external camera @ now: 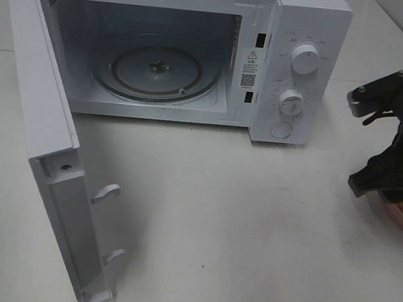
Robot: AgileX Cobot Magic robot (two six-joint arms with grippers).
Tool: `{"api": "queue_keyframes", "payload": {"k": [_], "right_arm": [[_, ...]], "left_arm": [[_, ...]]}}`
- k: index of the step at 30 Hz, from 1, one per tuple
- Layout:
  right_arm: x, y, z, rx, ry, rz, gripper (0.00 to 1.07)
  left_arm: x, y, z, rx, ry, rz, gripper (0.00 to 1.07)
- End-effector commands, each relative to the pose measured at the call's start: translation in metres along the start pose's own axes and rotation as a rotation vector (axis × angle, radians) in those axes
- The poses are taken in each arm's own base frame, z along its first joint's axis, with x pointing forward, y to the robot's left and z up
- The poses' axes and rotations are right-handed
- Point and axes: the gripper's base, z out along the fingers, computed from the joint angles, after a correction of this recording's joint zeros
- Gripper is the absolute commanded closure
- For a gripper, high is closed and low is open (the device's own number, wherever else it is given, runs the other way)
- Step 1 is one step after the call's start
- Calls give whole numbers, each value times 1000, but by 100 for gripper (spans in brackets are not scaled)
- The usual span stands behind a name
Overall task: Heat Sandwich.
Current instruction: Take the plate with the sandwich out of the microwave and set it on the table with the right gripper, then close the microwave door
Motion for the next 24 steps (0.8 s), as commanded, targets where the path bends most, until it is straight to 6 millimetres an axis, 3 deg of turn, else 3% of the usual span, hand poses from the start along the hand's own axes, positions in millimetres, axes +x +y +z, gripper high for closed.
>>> {"api": "queue_keyframes", "payload": {"k": [1,7,14,24], "right_arm": [[4,-5,-18,-42,-44,8,41],[16,-14,-51,-109,-133,27,34],[37,-23,-89,-203,-233,53,34],[67,-32,-119,-259,-289,55,34]], "left_arm": [[0,-1,-2,9,-28,-8,7],[0,-1,-2,9,-28,-8,7],[0,-1,-2,9,-28,-8,7],[0,-1,-2,9,-28,-8,7]]}}
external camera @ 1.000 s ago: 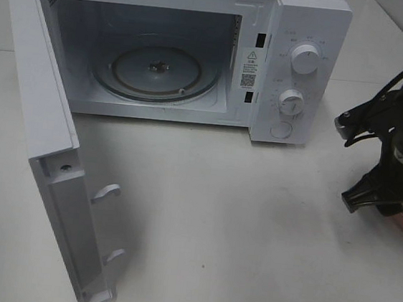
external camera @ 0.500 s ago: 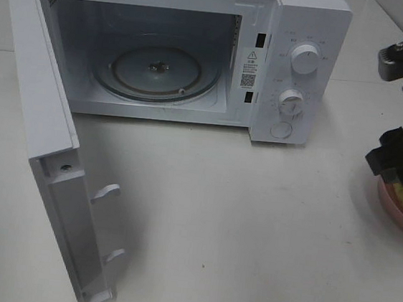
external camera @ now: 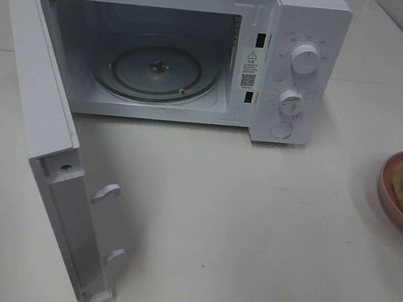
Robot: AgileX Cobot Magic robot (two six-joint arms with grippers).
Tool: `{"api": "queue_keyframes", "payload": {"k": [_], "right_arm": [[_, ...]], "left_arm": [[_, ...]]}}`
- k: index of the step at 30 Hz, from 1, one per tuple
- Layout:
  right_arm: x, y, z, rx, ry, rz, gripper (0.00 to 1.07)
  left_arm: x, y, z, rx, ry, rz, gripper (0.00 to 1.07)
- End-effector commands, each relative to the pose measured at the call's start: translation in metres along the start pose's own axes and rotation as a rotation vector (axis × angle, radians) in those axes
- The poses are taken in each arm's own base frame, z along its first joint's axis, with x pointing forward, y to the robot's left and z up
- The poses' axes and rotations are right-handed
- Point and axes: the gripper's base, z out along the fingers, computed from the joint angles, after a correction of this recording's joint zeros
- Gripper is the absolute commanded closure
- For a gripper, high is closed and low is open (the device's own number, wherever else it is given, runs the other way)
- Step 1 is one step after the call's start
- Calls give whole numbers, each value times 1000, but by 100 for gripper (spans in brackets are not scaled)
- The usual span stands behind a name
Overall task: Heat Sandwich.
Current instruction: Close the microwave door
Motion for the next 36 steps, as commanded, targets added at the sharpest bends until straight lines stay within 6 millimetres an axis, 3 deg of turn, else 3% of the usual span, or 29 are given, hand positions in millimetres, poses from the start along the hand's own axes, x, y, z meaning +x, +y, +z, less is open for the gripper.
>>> {"api": "queue_keyframes", "payload": {"k": [1,13,16,28,36], "right_arm": [[10,-3,-16,-4,-14,-6,34],[50,-12,-61,10,-63,39,34],[69,-15,-72,14,-93,55,34],[121,-18,-76,70,-195,181,34],[155,-9,-69,87,-276,273,34]], "left_arm": [[0,-1,-2,9,-28,-8,7],[0,-1,-2,9,-28,-8,7],[0,-1,-2,9,-28,-8,7],[0,-1,-2,9,-28,-8,7],[0,-1,-2,9,-28,-8,7]]}}
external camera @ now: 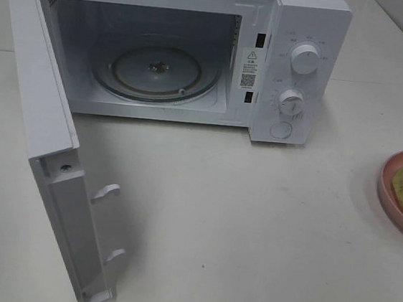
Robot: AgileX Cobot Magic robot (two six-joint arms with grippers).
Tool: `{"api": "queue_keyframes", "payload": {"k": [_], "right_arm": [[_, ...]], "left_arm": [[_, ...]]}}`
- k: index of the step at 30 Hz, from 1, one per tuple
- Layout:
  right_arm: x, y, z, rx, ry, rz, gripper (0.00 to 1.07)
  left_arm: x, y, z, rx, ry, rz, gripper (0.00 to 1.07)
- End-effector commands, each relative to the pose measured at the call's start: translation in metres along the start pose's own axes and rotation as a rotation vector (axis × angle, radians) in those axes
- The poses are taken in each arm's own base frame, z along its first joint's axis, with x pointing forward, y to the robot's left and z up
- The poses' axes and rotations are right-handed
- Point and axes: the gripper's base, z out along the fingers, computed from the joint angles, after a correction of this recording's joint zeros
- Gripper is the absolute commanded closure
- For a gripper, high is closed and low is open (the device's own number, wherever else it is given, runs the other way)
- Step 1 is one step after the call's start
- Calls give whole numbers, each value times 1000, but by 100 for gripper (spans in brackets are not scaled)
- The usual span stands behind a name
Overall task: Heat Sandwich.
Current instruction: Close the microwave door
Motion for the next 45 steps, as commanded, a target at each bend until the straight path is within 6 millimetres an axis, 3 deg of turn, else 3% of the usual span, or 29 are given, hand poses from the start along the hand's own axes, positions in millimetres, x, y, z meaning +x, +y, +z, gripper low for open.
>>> {"api": "queue_keyframes", "payload": {"k": [1,4,13,21,45], "right_arm": [[8,2,0,-5,-28,20,34],[20,4,1,-3,-60,37,34],[31,3,-12,-5,-257,31,34],[29,4,-3,3,-291,43,34],[29,5,-4,54,-290,77,35]], "left_arm": [[0,-1,-2,9,-28,-8,7],[0,-1,-2,9,-28,-8,7],[0,-1,-2,9,-28,-8,7],[0,-1,-2,9,-28,-8,7],[0,-1,-2,9,-28,-8,7]]}}
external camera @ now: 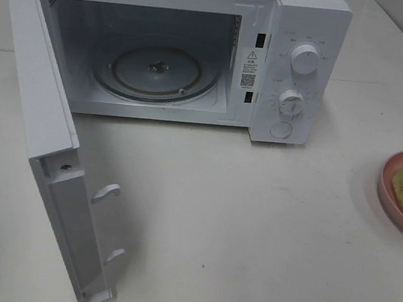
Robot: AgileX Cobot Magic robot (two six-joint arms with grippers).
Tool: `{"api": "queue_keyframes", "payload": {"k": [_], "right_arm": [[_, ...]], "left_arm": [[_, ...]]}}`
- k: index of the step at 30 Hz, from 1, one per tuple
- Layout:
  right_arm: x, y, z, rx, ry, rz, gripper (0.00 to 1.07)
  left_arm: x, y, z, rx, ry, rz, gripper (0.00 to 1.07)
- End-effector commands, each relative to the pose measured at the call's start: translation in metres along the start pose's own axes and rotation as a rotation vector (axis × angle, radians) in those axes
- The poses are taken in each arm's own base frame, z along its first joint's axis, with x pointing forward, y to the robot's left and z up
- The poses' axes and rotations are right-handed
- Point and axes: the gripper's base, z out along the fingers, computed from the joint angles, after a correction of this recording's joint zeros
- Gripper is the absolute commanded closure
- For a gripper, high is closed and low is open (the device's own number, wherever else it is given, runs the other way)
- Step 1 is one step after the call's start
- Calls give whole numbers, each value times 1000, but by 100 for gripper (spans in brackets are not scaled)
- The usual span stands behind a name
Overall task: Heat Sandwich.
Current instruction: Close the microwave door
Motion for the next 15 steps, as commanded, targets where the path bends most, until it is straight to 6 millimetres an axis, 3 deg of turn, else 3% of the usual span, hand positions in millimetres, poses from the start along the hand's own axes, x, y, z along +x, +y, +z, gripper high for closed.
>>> {"api": "queue_keyframes", "payload": {"k": [1,15], "right_arm": [[1,0,-3,-1,-44,-1,35],[1,0,-3,-1,-44,-1,35]], "left_arm": [[0,-1,-2,9,-28,-8,7],[0,-1,-2,9,-28,-8,7]]}}
